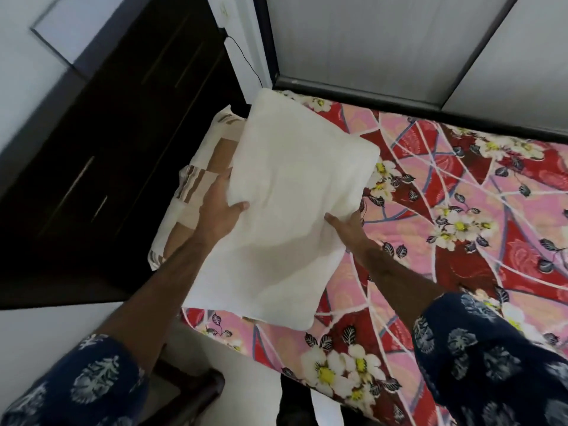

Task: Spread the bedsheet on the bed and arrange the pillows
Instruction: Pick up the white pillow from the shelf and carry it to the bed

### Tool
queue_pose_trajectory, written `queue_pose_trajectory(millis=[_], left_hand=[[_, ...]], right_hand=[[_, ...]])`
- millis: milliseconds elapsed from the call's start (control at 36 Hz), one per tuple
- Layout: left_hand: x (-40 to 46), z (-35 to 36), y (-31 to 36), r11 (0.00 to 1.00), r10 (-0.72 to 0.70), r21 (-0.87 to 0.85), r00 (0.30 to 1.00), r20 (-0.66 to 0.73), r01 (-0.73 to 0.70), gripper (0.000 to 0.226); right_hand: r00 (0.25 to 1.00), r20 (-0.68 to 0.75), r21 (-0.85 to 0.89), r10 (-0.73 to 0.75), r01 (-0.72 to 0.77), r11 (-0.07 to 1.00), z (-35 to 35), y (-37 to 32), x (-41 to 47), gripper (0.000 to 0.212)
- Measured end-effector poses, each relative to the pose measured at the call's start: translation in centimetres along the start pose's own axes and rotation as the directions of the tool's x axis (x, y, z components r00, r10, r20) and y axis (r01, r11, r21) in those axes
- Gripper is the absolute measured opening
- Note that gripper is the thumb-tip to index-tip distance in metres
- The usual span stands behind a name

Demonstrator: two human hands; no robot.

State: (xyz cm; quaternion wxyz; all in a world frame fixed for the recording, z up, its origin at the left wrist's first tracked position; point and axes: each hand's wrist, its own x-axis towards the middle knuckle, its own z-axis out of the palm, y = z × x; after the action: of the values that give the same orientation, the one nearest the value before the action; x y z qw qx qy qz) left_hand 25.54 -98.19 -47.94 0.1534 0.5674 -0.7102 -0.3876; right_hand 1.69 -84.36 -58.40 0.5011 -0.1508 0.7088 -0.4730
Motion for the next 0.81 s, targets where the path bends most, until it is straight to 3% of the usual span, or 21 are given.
queue_pose_trajectory(millis=[83, 194, 250, 278, 361, 444, 528, 806], left_hand=[[3.2, 1.1, -4.3, 1.000, -0.025, 0.016, 0.999, 0.029, 0.024, 0.090], [4.3, 2.0, -6.6, 0.992, -0.021, 0.129, 1.000, 0.018, 0.019, 0.084], [3.9, 2.4, -7.2, 0.971, 0.062, 0.232, 0.998, 0.011, -0.063, 0.080], [3.4, 2.6, -7.5, 0.935, 0.144, 0.325, 0.989, 0.018, -0.142, 0.079], [1.8, 3.5, -8.7, 0.652, 0.410, 0.614, 0.888, 0.209, -0.445, 0.074], [1.1, 4.5, -10.2, 0.433, 0.454, 0.677, 0.793, 0.407, -0.595, 0.072], [1.4, 4.7, -11.2, 0.418, 0.400, 0.713, 0.819, 0.411, -0.563, 0.071], [0.0, 3.2, -10.2, 0.435, 0.317, 0.709, 0.832, 0.456, -0.554, 0.073]], right_hand=[[0.999, -0.040, 0.013, 0.002, -0.002, 1.000, 2.2, 2.0, 2.3, 0.041], [0.998, -0.022, -0.053, 0.057, -0.058, 0.997, 4.2, 4.6, 4.2, 0.086], [0.991, -0.048, -0.180, 0.126, -0.132, 0.975, 5.0, 4.9, 4.4, 0.121], [0.988, -0.052, -0.301, 0.148, -0.157, 0.941, 5.2, 4.8, 3.9, 0.124], [0.997, -0.069, -0.615, 0.033, -0.069, 0.786, 6.0, 5.0, 1.9, 0.094], [0.998, 0.021, -0.733, -0.054, 0.052, 0.679, 6.6, 5.2, 0.1, 0.089], [0.992, 0.112, -0.820, -0.054, 0.122, 0.560, 7.2, 5.6, -0.5, 0.092], [0.989, 0.141, -0.927, -0.043, 0.147, 0.345, 7.4, 2.7, -2.5, 0.090]])
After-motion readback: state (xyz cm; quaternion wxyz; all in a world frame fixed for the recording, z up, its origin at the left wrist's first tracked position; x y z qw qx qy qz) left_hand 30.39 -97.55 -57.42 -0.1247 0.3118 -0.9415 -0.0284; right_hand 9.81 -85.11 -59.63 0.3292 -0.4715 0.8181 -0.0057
